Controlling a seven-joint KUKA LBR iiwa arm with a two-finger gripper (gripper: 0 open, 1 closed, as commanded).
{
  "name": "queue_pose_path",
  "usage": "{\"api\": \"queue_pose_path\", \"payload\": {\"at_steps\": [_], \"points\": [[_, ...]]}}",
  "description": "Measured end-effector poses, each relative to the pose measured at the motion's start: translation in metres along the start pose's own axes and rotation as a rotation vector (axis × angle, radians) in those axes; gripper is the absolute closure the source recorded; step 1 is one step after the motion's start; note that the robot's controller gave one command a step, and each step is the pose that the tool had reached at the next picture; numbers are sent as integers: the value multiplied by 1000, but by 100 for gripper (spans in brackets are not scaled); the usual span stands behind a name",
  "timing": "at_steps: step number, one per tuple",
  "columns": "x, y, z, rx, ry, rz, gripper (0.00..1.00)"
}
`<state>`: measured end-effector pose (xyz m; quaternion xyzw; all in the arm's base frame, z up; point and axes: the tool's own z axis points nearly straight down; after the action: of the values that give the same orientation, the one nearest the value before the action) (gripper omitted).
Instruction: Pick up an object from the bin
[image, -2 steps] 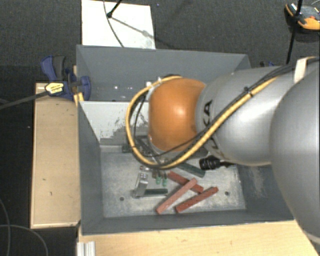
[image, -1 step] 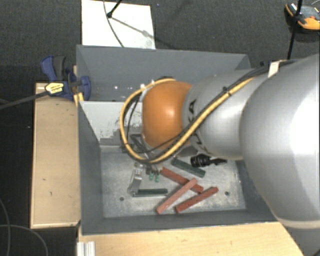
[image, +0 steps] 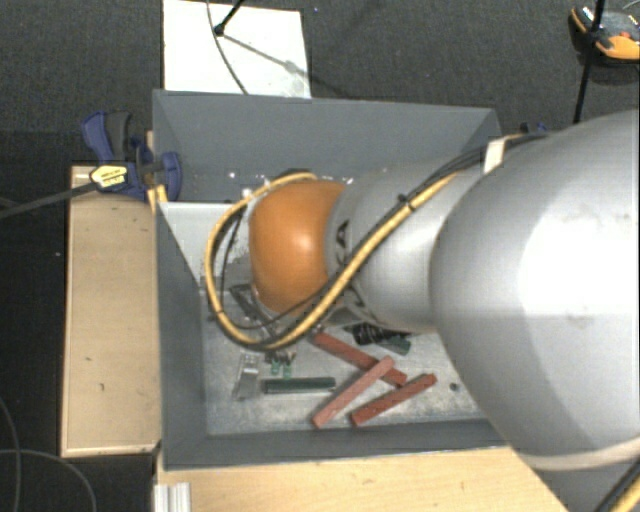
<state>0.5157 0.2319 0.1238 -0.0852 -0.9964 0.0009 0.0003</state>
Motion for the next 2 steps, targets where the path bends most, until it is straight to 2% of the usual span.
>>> {"api": "queue_pose_path", "payload": {"at_steps": [1, 2], "points": [[-31, -19, -22, -6, 0, 13, 0], [-47, -44, 16, -6, -11, 53, 0]]}}
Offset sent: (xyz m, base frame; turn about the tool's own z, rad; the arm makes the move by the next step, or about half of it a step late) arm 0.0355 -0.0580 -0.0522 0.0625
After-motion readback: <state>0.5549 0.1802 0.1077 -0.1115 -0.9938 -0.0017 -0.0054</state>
